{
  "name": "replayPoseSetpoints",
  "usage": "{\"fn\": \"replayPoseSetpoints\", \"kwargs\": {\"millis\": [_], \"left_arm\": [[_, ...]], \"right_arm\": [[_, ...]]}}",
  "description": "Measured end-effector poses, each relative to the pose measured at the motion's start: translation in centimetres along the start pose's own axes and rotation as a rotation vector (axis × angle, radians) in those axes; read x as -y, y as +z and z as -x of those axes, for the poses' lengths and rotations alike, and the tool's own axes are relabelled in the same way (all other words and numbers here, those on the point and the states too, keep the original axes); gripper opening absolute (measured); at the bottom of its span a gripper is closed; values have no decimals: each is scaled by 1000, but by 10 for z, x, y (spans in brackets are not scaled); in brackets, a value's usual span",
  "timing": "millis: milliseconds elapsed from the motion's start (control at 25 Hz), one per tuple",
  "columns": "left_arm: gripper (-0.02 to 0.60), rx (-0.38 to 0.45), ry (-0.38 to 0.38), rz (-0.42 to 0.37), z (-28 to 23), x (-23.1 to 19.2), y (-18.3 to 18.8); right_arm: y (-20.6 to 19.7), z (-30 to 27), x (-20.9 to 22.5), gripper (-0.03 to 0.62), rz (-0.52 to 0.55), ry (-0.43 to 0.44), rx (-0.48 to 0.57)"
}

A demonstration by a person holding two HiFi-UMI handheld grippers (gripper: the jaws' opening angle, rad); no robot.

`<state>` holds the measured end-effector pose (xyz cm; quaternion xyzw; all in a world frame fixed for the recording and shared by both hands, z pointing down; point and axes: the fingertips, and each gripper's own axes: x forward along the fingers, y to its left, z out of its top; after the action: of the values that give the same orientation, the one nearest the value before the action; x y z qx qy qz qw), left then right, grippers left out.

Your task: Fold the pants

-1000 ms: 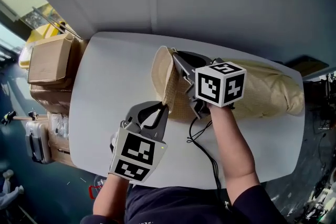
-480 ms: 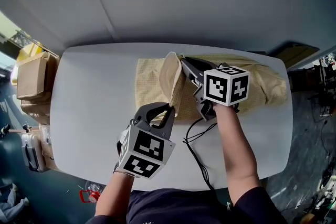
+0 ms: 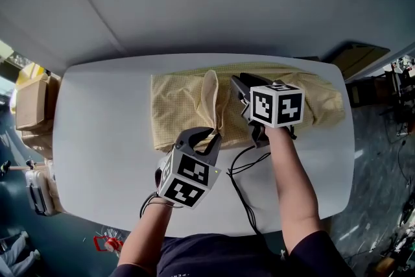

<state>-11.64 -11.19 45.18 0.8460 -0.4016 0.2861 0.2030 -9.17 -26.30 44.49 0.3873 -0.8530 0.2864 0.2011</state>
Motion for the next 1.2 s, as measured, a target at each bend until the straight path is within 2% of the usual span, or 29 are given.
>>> {"fn": "replayPoseSetpoints", "kwargs": {"millis": [120, 240, 360, 560, 720, 880, 1120, 1200], "left_arm": [[79, 38, -79, -7, -9, 29, 10], [81, 35, -110, -36, -15, 49, 14], [74, 21, -87, -22, -12, 50, 11], [74, -19, 22, 29, 15, 14, -10], [78, -41, 128, 118, 43, -31, -39], [94, -38, 210, 238, 69, -82, -71], [207, 0, 215, 377, 84, -118, -104], [272, 19, 203, 418, 81, -122, -109]], "right_arm": [[5, 17, 13, 98, -25, -3, 29], [9, 28, 12, 86, -7, 21, 45], [9, 33, -3, 80, 16, 81, 35], [16, 19, -55, 67, 64, 218, 21], [23, -3, -103, 67, 102, 276, 6], [16, -33, -141, 75, 162, 289, -59], [-14, -95, -182, 102, 205, 237, -174], [-24, -113, -187, 130, 216, 202, -201]]}}
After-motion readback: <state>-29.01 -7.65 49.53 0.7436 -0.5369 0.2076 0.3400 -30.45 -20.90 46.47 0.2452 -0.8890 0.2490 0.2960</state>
